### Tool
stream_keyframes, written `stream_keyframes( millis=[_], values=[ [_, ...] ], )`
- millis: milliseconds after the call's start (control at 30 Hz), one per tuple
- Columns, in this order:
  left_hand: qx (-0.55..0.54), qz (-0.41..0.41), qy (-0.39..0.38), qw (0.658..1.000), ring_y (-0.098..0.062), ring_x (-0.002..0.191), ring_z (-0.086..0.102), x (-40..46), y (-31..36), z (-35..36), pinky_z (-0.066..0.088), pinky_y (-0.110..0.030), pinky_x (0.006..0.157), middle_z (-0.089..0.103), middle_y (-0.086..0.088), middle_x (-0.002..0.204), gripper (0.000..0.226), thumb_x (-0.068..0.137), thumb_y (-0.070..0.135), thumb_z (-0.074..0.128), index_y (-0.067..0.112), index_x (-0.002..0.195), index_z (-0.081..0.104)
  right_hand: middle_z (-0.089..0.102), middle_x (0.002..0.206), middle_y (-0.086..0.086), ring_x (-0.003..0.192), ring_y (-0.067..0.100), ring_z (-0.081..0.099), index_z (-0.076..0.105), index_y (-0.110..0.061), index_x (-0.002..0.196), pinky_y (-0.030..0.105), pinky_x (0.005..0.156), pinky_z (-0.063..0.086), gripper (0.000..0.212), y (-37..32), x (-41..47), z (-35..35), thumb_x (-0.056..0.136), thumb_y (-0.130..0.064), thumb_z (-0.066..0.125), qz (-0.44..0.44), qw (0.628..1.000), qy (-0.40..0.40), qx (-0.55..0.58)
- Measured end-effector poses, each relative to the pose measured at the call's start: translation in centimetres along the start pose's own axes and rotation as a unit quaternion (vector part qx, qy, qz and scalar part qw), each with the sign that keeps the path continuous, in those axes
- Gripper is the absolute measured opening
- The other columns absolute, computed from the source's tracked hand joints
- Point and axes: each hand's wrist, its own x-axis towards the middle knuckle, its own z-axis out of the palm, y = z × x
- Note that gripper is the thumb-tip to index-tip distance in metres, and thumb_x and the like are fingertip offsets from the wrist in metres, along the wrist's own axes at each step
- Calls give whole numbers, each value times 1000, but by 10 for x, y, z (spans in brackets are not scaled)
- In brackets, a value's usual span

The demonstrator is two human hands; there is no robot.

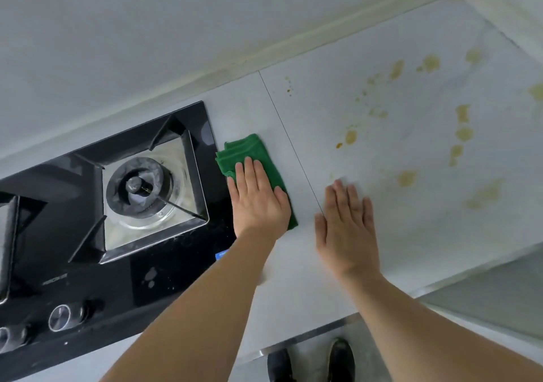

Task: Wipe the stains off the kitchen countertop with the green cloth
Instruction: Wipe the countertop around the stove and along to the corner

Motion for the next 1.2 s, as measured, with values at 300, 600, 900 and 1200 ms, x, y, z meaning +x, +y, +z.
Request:
stream_keyframes(
  millis=[300,600,900,1200],
  values=[
    [-1,-36,27,999,-28,152,0,176,-17,-24,-2,-49,123,4,-12,166,71,97,37,22,3,157,6,28,157,5,148,23,19,36,-8,148,49,118,18,57,-1,2,2,98,-34,32,10,999,49,20],
    [51,-10,2,999,-29,152,-1,175,-8,-29,-3,-50,122,1,-14,165,70,99,38,19,2,156,1,33,155,5,145,23,26,39,-9,147,49,117,21,58,-3,2,0,96,-35,32,20,999,48,6],
    [71,110,-52,990,-27,152,-11,23,-20,-7,-4,-49,122,-10,-10,165,76,97,44,21,7,156,-9,32,156,4,145,24,27,39,-11,147,45,119,15,58,-3,2,-1,95,-36,30,30,999,32,0],
    [36,40,7,999,-29,152,1,175,19,-21,-4,-50,122,3,-12,166,76,95,44,22,5,157,3,34,155,1,145,21,27,40,-13,147,43,119,16,58,-1,1,-1,93,-36,37,31,998,41,20]
  ],
)
